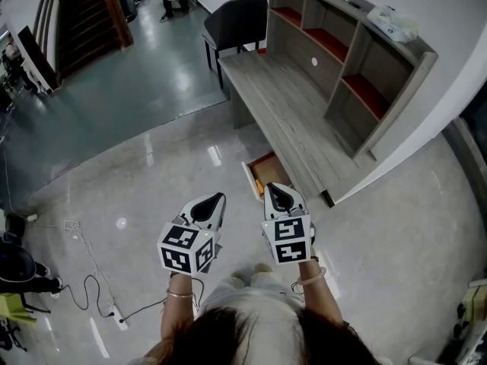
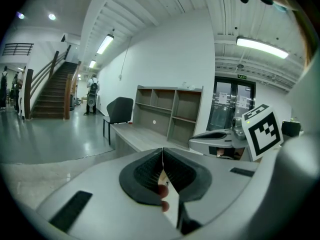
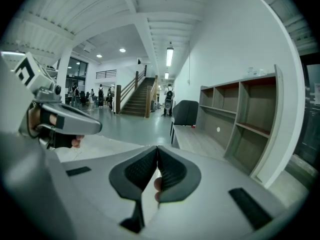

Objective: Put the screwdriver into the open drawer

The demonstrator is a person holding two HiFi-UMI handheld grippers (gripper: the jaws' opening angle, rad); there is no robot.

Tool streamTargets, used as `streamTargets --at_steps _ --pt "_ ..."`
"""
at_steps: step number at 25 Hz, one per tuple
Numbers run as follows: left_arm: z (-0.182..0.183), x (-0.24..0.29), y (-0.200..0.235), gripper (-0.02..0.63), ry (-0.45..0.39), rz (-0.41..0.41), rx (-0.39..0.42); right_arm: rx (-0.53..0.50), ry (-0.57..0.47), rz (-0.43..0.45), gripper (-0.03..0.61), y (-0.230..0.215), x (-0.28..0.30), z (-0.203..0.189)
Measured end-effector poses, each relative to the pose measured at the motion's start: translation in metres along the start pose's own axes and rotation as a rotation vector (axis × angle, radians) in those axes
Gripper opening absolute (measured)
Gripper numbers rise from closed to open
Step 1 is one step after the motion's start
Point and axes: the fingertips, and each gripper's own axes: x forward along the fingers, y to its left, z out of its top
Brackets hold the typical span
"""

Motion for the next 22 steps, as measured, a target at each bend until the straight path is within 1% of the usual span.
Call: streamTargets --at_steps 5,9,15,22 --pt "0.0 -0.011 0.0 0.018 -0.015 0.004 0.004 0.001 -0.012 -0.026 0.028 0.006 -0.014 0.007" --pt "0.002 -0.017 -0.006 0.018 -0.024 -0.011 0.013 0.012 -0.048 -0.043 0.026 0.012 -0.029 0.013" --pt "-0.001 -0.022 -0.013 0.018 -0.022 -0.026 0.018 -0.051 -0.068 -0.057 0.026 0.021 -0.043 0.016" --pt "0.0 -0.023 -0.021 0.018 -0.027 -0.038 0.024 -0.063 -0.077 -0.065 0.026 0.02 -0.054 0.015"
